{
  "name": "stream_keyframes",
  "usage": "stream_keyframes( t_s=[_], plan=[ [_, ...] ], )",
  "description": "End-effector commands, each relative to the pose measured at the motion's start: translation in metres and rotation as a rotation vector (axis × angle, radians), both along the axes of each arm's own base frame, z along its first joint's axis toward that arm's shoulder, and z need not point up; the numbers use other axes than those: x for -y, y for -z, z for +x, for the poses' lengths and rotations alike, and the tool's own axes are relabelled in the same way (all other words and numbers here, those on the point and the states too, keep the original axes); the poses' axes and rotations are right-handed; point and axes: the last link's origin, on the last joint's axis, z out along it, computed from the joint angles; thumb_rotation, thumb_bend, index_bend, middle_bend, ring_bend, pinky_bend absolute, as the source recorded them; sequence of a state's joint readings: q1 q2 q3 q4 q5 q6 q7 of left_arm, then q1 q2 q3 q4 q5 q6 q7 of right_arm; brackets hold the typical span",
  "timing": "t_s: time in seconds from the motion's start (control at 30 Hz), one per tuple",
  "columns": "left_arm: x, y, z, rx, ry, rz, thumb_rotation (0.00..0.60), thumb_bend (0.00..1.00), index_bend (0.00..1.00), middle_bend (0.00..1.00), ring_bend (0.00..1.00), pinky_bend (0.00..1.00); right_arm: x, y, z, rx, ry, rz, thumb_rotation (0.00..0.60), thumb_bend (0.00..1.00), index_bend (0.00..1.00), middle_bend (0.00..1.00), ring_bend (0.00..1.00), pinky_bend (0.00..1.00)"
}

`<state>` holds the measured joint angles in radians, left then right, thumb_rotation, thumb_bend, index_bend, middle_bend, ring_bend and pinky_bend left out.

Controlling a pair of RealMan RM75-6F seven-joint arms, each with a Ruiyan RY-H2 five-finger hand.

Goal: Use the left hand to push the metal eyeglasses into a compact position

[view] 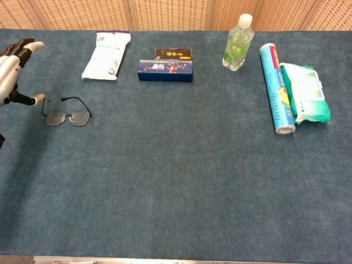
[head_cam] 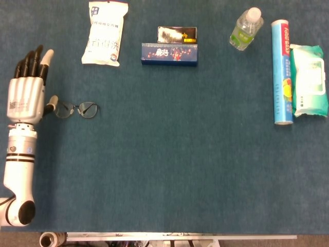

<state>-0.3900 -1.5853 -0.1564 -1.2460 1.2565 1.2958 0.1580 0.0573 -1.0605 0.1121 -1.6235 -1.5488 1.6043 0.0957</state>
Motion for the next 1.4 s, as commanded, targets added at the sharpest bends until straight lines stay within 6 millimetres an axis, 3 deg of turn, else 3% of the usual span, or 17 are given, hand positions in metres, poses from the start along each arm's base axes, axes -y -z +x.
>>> stream_keyframes(
  t_s=[0.03,1.03,1.2,1.4],
  plan=[
    [0.0,0.005,0.0,0.005,-0.001,-0.009,0.6,0.23,0.0,0.0,0.0,0.11,0.0,0.0,0.0,0.001,0.0,0.001,0.6,0.28,0.43,0.35,0.17,0.39],
    [0.002,0.041,-0.009,-0.028,-0.037,-0.115,0.6,0.23,0.0,0.0,0.0,0.11,-0.001,-0.003,0.0,0.008,-0.004,-0.008,0.6,0.28,0.43,0.35,0.17,0.39],
    [0.001,0.034,-0.007,-0.001,-0.032,-0.085,0.6,0.22,0.0,0.0,0.0,0.11,-0.001,-0.004,0.0,0.01,-0.003,-0.009,0.6,0.28,0.43,0.35,0.17,0.39],
    [0.008,0.003,0.006,0.036,-0.009,-0.002,0.6,0.23,0.0,0.0,0.0,0.11,-0.001,-0.004,0.0,0.012,-0.006,-0.008,0.6,0.28,0.43,0.35,0.17,0.39]
  ],
)
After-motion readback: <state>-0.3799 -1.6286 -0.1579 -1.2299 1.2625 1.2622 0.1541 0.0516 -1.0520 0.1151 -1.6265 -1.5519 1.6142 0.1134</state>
